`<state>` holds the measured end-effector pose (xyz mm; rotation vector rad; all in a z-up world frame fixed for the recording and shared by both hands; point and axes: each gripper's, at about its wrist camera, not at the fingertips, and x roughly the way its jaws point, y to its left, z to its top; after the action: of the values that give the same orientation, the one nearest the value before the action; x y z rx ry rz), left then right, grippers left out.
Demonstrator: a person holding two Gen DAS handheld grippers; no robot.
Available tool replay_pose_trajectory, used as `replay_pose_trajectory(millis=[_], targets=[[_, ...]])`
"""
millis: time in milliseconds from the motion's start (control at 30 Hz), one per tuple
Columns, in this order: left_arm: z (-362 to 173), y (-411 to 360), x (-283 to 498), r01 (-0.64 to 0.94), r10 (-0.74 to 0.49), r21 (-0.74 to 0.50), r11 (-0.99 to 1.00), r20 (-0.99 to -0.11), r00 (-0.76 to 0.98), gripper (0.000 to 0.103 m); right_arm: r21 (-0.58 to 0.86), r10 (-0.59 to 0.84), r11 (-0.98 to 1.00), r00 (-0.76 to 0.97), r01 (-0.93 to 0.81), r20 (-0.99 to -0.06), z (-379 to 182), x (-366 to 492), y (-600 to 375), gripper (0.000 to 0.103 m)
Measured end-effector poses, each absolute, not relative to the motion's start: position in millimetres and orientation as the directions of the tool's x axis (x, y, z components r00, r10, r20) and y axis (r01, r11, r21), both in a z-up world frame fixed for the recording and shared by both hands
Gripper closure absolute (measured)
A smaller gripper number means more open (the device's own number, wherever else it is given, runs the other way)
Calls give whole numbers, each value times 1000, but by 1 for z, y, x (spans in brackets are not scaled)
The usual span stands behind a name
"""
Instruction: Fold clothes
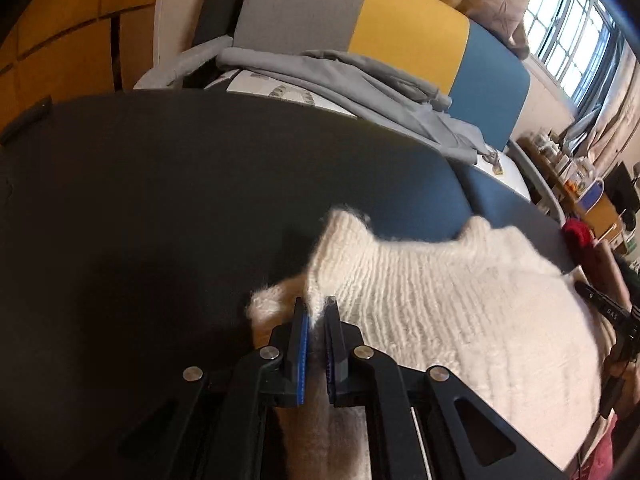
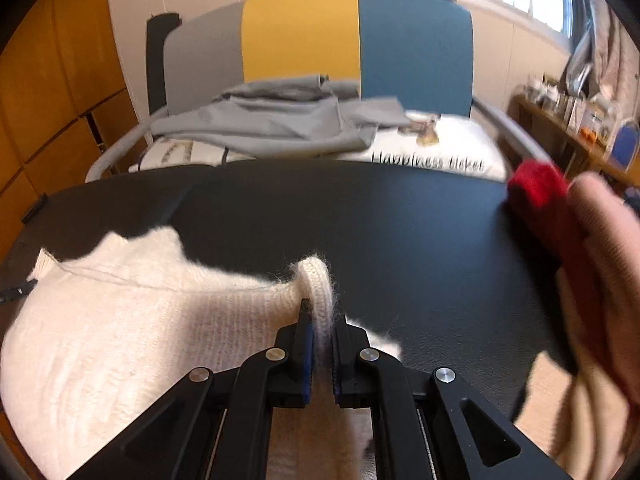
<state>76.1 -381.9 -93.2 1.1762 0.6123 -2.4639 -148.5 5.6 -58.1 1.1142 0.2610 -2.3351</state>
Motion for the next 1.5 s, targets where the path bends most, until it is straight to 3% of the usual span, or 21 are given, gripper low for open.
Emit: replay_pose_trajectory(millis=[100,200,300,467,633,767,900,1233,1267,1333,1400,1500], targets=[[-92,-375,74,473,-149,-181,-862,-802,-579,96,43,-374,-833,-505,551,-778,-74,-149,2,95],[-88,-375,74,481,-160,-175,-859,-801,-577,93,97,-408,-834,-489,542,-771,-74,-154,10,86],[-76,-376,83,500,-184,-179,-847,-784,-593,88,138,-439,-835,-494,532,-751,-64,-152,25,55],[-49,-365,105,532,-307,-101,-841,-720,-622,88,143,-527,-780,-517,609,-675,-32,-114,51,55],[-35,-324,119,436,-312,-25,-900,-661,-682,86,144,-594,-693,-446,706,-669,-25,-62,60,55],[-54,-289,116,335,-258,28,-942,-699,-667,86,164,-594,-684,-412,710,-691,-37,-43,60,55],[-81,-276,122,343,-290,86,-935,-743,-603,86,203,-565,-724,-399,659,-722,-59,-39,66,55],[-83,-286,180,406,-278,43,-913,-794,-541,87,449,-696,-653,-249,610,-673,-68,14,113,53],[-77,-283,181,400,-276,41,-915,-789,-549,87,475,-715,-642,-246,602,-654,-63,21,125,51],[-64,-272,181,373,-250,18,-928,-773,-584,87,501,-741,-625,-252,599,-623,-55,32,142,28],[-50,-251,175,289,-148,-60,-955,-751,-644,84,519,-750,-608,-222,600,-623,-57,39,156,17],[-40,-196,148,83,37,-128,-988,-728,-685,81,538,-759,-588,-183,604,-624,-61,47,171,17]])
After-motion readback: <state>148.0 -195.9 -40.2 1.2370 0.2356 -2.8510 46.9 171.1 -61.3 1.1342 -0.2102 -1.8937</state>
